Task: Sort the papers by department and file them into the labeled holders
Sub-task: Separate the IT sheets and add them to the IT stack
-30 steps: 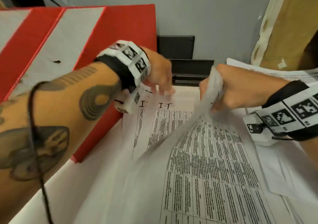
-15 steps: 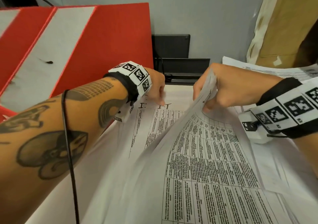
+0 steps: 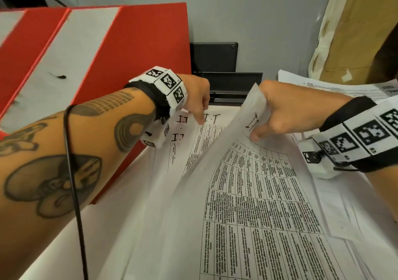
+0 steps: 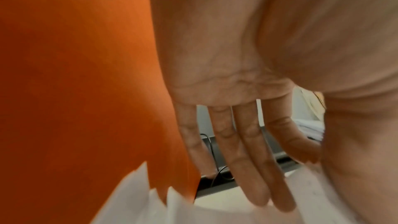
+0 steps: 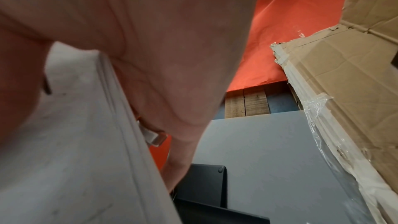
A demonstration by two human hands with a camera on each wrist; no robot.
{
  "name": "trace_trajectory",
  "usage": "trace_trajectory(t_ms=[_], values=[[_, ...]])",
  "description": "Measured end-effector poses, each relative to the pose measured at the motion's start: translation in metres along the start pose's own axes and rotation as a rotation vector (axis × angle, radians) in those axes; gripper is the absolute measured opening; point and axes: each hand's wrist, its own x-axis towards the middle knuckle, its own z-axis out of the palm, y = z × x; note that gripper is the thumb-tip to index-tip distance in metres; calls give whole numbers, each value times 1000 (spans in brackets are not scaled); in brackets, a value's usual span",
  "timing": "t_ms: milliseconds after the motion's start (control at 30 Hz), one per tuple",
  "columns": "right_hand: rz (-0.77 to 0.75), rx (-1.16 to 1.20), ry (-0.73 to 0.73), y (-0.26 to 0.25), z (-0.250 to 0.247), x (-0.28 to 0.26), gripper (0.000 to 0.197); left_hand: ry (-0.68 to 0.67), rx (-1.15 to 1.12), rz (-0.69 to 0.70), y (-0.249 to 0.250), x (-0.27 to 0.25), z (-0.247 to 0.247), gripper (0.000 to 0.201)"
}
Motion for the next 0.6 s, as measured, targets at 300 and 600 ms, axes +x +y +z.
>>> trace_trajectory(t_ms=[300,600], values=[[116,-184,404,12,-2,10,56,-98,-639,259,22,-43,-49,45],[-64,-21,241,13,-7,3,48,-220,-227,26,0,-26,-25,32]])
